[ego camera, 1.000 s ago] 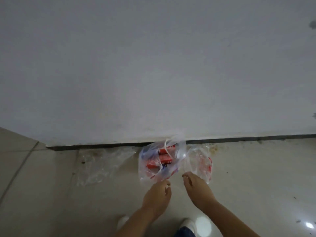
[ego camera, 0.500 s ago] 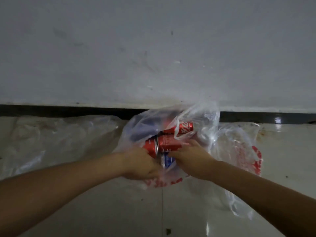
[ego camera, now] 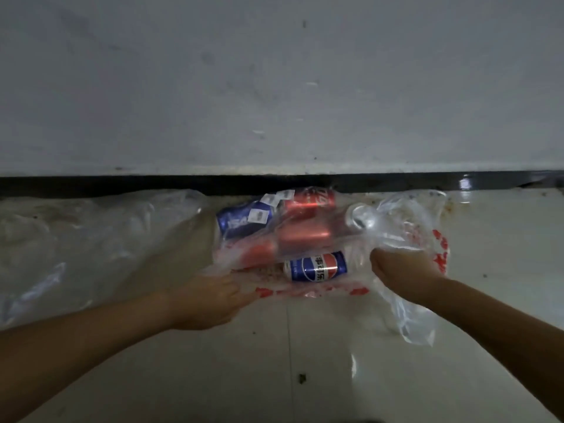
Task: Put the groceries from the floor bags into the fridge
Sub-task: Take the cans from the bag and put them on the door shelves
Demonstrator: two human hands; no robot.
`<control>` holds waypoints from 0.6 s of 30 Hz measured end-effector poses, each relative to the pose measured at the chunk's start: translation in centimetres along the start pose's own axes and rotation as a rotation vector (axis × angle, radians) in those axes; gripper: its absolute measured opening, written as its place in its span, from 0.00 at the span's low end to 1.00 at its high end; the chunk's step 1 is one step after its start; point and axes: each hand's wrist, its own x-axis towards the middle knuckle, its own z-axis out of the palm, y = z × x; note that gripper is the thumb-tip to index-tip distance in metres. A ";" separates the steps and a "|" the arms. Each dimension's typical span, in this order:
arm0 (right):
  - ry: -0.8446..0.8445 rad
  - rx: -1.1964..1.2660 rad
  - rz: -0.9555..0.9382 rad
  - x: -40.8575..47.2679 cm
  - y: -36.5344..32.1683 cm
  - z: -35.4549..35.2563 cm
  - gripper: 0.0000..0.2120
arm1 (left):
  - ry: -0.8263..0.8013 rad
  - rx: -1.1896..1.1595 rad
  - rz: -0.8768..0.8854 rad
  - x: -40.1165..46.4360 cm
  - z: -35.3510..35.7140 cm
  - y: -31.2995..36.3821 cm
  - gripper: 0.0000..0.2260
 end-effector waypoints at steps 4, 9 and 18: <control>-0.043 0.639 0.358 1.0 1.2 -1.6 0.13 | -0.020 -0.698 -0.396 1.5 -0.7 1.7 0.13; 0.116 0.926 0.392 5.8 1.2 -4.2 0.19 | -0.052 -0.379 -0.167 1.4 2.6 -0.3 0.24; -0.352 1.089 0.381 10.1 0.1 -4.8 0.16 | 0.188 -0.196 -0.732 1.5 2.1 -6.4 0.22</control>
